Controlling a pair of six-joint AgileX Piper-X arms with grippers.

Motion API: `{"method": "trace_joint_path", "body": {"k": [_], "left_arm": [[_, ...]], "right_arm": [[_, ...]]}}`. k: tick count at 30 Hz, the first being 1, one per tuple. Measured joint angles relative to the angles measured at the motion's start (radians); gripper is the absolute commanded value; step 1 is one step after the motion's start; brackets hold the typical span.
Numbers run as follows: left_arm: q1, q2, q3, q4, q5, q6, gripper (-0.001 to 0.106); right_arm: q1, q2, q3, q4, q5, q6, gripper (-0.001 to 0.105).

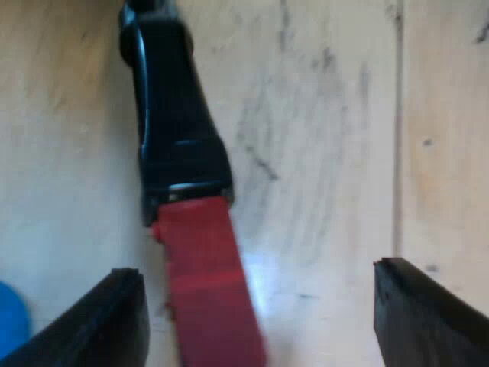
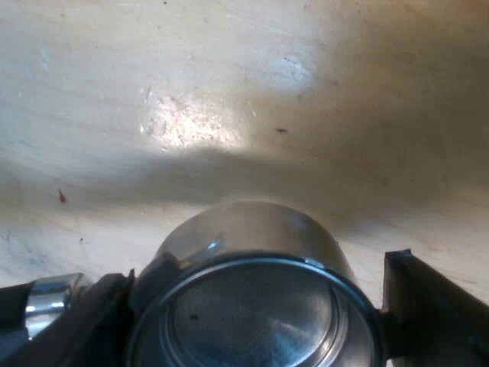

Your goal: Put the handle in the coffee machine

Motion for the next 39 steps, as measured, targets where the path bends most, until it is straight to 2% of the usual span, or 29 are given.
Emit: {"method": "trace_joint_path", "body": {"k": [4,16,27,39], "left_arm": [[0.0,0.0,0.008,-0.065,-0.034,0.0,0.064],[0.0,0.11,0.019,-0.155,-0.038,0.005,0.064],[0.0,0.165,0.019,-0.166,-0.038,0.039,0.064],[0.0,0.17,0.019,-0.204,-0.038,0.042,0.064]], "right_arm": [[0.0,0.0,0.0,0.0,0.0,0.003,0.0],[0.0,0.0,0.0,-0.006,-0.036,0.012,0.0],[0.0,0.0,0.0,-0.016,-0.04,0.021,0.0],[0.0,0.0,0.0,-0.036,-0.049,0.022,0.0]]}}
